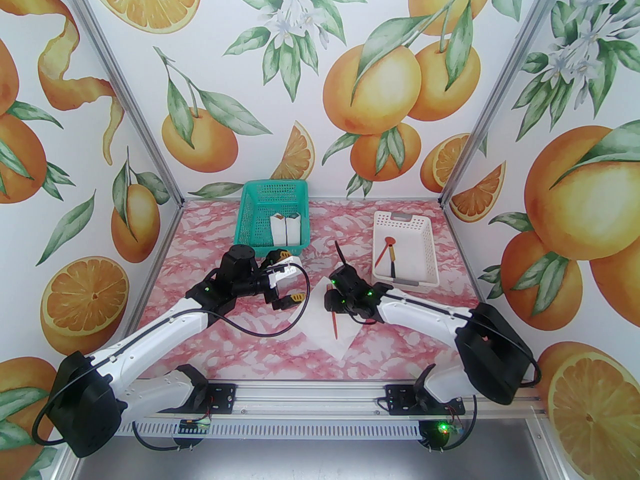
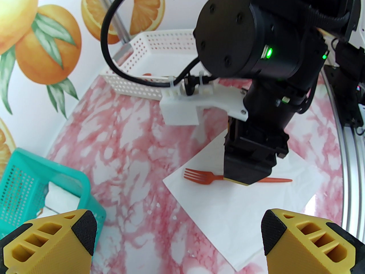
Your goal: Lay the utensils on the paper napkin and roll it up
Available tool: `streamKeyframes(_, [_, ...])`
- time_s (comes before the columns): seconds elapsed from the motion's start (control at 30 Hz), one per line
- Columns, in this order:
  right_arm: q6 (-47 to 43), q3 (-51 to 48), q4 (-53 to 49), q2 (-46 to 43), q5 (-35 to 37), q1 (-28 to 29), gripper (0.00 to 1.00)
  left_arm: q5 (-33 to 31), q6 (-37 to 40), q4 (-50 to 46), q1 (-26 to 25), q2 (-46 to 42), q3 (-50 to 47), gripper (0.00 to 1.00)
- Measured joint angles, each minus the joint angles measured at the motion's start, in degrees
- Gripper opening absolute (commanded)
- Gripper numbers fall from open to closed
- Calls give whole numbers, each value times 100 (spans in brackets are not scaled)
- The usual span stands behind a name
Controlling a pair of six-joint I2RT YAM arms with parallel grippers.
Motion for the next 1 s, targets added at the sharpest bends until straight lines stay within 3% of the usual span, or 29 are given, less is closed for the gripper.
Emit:
streamKeyframes(0.23, [-98, 151, -267, -522, 234, -46, 75, -4, 0, 4, 0, 0, -2, 100])
streamKeyframes(0.47, [-146, 153, -466, -1078, 323, -354, 99, -4, 11, 4, -7, 0, -2, 100])
streamKeyframes(1.0, [-411, 188, -1045, -1919, 433, -1108, 100, -4, 26, 2, -20, 0, -2, 100])
